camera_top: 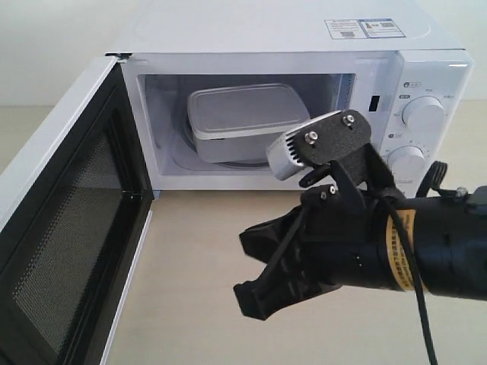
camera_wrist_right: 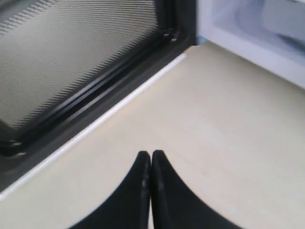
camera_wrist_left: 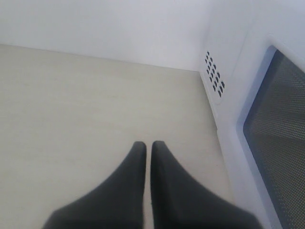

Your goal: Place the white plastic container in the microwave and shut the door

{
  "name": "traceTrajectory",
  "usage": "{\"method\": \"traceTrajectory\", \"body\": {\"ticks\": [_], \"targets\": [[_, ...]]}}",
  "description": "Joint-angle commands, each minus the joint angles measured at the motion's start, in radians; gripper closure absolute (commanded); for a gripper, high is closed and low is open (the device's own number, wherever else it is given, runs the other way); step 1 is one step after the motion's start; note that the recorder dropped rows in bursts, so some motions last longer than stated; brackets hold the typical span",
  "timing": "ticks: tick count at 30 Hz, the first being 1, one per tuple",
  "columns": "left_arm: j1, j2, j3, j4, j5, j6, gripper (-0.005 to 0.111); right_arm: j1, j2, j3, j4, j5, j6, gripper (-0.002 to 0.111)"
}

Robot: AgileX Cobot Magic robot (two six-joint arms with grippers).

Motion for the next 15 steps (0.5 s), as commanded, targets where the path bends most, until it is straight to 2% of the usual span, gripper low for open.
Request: {"method": "traceTrajectory", "body": {"ticks": [1, 5, 7, 15], "targets": [[-0.009, -0.004, 0.004, 0.001, -0.001, -0.009, 0.102, 0.000, 0.046, -0.033, -0.009, 0.169, -0.115, 0.108], [-0.009, -0.004, 0.004, 0.001, -0.001, -0.009, 0.102, 0.000, 0.219, -0.184, -0.025, 0.201, -0.099, 0.108], [-0.009, -0.004, 0.004, 0.001, -0.001, -0.009, 0.102, 0.000, 0.239, -0.190, -0.022, 0.206, -0.087, 0.108], [-0.009, -0.004, 0.004, 0.001, -0.001, -0.009, 0.102, 0.000, 0.126, -0.190, 0.154, 0.139, -0.071, 0.108]]}}
